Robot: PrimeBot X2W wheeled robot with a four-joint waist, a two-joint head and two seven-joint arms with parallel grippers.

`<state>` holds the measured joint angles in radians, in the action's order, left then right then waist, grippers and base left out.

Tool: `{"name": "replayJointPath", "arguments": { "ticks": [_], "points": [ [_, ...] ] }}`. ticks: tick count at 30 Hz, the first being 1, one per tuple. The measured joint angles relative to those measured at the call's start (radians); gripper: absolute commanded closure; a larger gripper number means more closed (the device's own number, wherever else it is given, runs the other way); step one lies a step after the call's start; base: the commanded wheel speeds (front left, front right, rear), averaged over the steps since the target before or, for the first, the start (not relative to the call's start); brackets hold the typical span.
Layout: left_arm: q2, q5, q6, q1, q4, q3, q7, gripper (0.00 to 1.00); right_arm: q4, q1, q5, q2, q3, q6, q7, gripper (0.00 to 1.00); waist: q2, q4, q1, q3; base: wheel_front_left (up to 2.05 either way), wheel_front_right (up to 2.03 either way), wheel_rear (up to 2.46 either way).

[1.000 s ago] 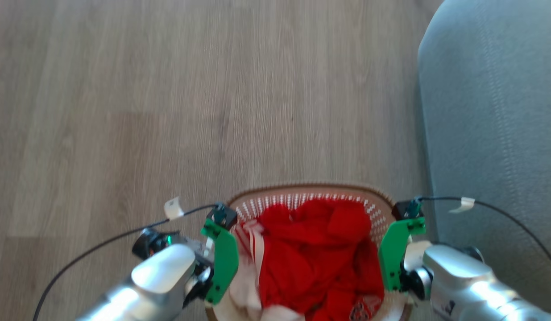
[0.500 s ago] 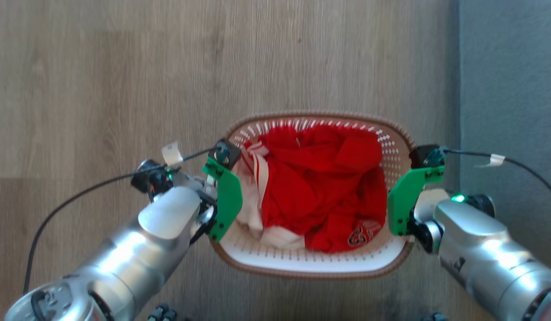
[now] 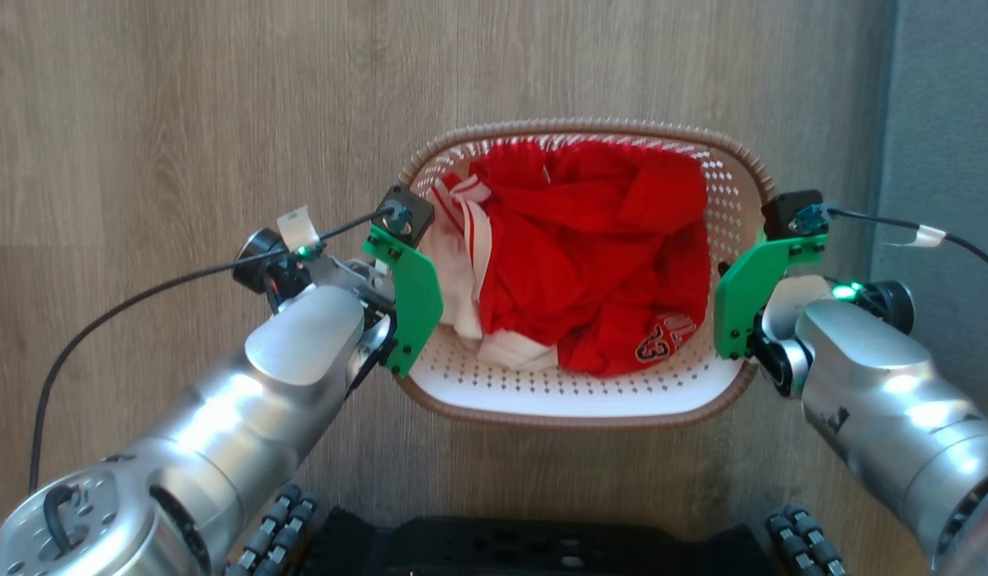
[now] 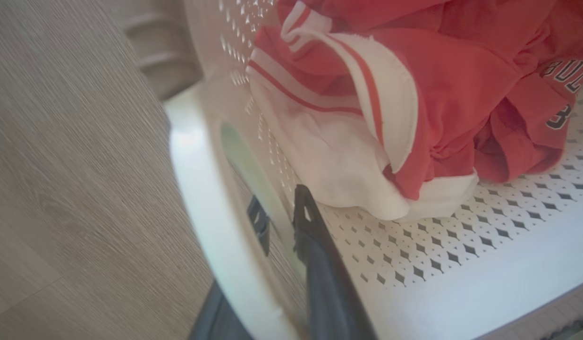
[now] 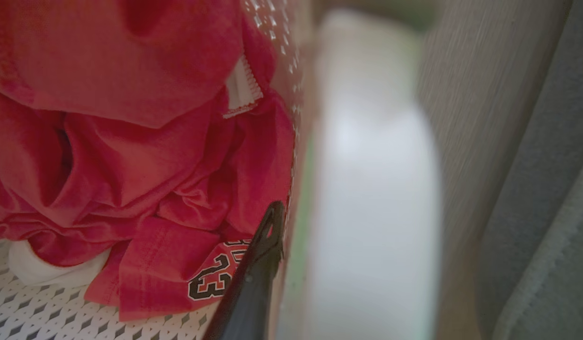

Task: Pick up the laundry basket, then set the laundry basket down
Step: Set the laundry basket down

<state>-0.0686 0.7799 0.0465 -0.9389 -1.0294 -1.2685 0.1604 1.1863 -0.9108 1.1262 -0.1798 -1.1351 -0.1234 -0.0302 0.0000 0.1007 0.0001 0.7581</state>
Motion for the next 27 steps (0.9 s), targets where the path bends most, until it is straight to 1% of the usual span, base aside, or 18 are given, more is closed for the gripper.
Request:
{"name": "replayJointPath", "arguments": {
  "ticks": [5, 14, 27],
  "points": [
    [0.0, 0.008, -0.03, -0.026, 0.011, 0.0, -0.035, 1.0, 0.022, -0.035, -0.01, 0.0, -0.003, 0.0, -0.044, 1.0, 0.0, 0.013, 0.0, 0.052, 0.0, 0.0, 0.0],
    [0.001, -0.024, -0.031, -0.051, 0.013, 0.001, -0.048, 1.0, 0.051, -0.062, -0.007, 0.011, -0.002, 0.0, -0.065, 1.0, 0.0, 0.017, 0.0, 0.11, 0.0, 0.0, 0.0],
    [0.001, -0.031, -0.031, -0.051, 0.017, 0.004, -0.049, 1.0, 0.063, -0.067, 0.003, 0.013, -0.003, 0.0, -0.063, 1.0, 0.0, 0.02, -0.0001, 0.12, 0.0, 0.0, 0.0]
  ]
}}
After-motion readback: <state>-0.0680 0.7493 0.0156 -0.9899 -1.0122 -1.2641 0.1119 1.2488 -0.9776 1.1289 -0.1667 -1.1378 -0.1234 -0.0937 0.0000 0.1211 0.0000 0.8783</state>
